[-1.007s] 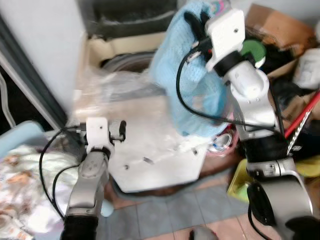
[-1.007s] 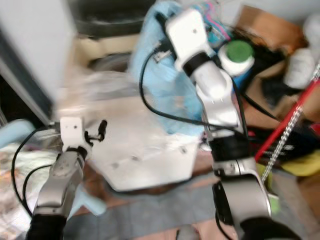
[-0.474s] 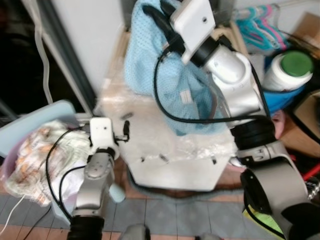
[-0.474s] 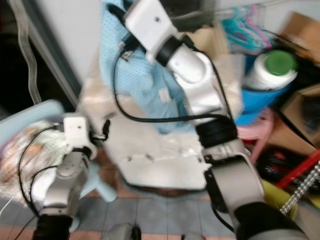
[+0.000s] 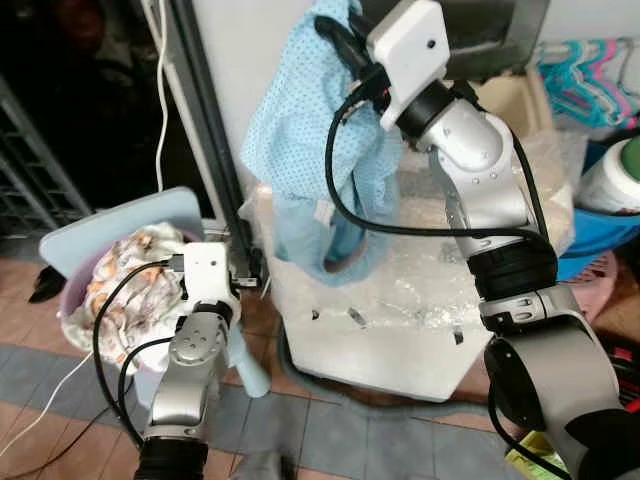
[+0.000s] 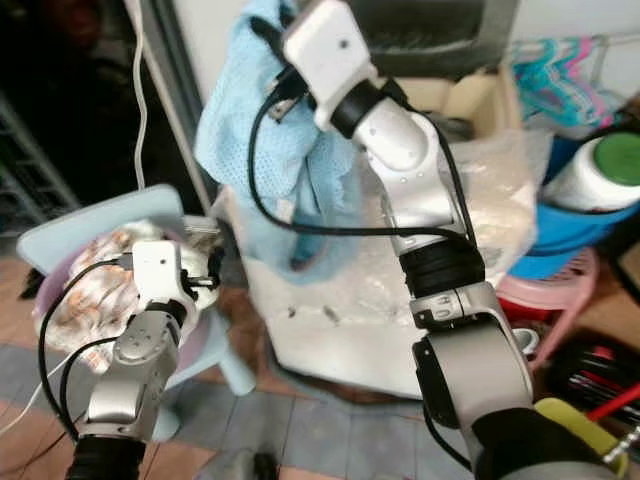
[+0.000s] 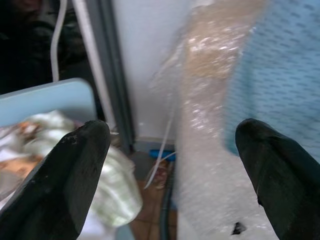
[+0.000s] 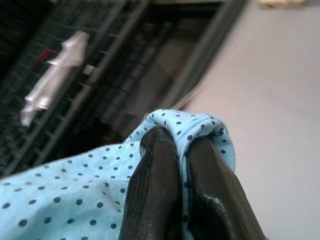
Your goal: Clothes washing
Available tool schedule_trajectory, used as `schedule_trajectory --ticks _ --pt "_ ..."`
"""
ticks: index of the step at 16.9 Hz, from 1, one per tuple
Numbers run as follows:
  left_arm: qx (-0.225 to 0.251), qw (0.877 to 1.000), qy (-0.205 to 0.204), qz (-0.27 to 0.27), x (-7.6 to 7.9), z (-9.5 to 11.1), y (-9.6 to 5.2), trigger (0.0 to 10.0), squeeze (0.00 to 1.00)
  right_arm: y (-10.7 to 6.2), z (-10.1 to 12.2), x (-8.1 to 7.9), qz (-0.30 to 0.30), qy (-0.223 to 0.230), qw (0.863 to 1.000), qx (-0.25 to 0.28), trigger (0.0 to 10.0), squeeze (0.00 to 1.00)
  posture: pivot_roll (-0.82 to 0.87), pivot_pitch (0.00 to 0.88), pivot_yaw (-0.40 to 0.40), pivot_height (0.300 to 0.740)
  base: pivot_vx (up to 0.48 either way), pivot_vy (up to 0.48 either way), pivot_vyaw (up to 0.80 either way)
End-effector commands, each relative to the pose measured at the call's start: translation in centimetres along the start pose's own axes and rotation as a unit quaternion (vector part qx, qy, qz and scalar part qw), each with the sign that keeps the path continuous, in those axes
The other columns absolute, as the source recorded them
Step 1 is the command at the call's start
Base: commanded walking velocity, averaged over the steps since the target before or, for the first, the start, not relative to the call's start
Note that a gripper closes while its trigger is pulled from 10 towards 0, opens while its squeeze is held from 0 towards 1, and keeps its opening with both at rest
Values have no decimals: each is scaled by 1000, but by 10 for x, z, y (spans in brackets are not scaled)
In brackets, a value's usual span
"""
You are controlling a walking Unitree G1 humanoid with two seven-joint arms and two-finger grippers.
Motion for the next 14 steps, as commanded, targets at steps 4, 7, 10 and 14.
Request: schedule_trajectory --ticks 4,7,10,14 --pt "9 1000 6 0 -1 5 0 10000 0 -10 -20 2 -48 25 998 -43 10000 0 -93 0 87 740 308 0 0" --pt "10 1000 6 1 -2 5 0 10000 0 -26 -32 -16 -59 36 995 -72 10000 0 -96 0 90 740 309 0 0" --pt "8 1000 8 -4 0 4 2 10000 0 -22 -29 -29 -11 24 998 -65 10000 0 -106 0 95 740 311 0 0" --pt "18 1000 6 -5 4 8 5 10000 0 13 7 74 -135 -27 990 -23 10000 0 -106 0 94 740 70 0 0"
Point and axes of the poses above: a point about 5 cm out from each wrist's last joint towards the gripper, its own y axis pointing out of the wrist towards the gripper, its own z axis along the axis of the wrist's last joint, x = y × z, the point moved 6 cm from there along y, pointing out of the wrist towards the gripper, and after that the axes turned 8 degrees about -y, right-handed, at the moved point
